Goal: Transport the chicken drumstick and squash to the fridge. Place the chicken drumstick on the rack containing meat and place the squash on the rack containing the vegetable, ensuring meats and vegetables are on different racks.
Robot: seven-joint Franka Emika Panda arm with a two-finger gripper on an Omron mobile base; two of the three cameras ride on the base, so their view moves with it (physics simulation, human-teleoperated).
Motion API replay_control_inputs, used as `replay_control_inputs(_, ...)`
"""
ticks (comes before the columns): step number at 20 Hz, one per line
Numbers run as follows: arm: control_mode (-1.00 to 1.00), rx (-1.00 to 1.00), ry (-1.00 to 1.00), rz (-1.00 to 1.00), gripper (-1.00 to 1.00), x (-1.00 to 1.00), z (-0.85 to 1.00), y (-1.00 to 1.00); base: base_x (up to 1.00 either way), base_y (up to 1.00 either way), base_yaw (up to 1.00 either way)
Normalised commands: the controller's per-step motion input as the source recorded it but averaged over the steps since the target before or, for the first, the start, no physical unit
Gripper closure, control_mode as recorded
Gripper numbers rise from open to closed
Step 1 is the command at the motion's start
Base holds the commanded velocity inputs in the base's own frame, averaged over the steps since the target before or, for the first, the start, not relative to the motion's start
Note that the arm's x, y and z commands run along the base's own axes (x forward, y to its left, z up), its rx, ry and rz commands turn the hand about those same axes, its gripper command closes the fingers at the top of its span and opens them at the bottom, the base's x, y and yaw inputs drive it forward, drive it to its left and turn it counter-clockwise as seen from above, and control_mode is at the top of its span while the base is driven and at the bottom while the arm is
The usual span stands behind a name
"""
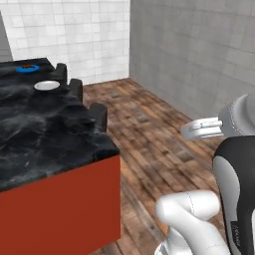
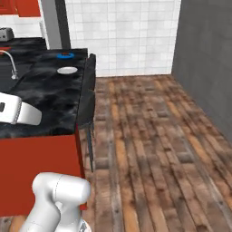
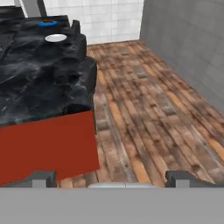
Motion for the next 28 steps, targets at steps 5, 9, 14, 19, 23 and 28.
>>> replay_control_inputs(5,1.00,0.00,0.00,0.00,-1.00,0.00,0.00,0.00,0.67,-1.00,0.46)
replay_control_inputs(9,1.00,0.00,0.00,0.00,-1.00,0.00,0.00,0.00,0.69,-1.00,0.49)
replay_control_inputs(14,1.00,0.00,0.00,0.00,-1.00,0.00,0.00,0.00,0.79,-1.00,0.53)
replay_control_inputs(19,1.00,0.00,0.00,0.00,-1.00,0.00,0.00,0.00,0.80,-0.96,0.57)
replay_control_inputs(23,1.00,0.00,0.00,0.00,-1.00,0.00,0.00,0.00,0.72,-0.83,0.63)
replay_control_inputs(28,1.00,0.00,0.00,0.00,-1.00,0.00,0.00,0.00,0.68,-0.81,0.62)
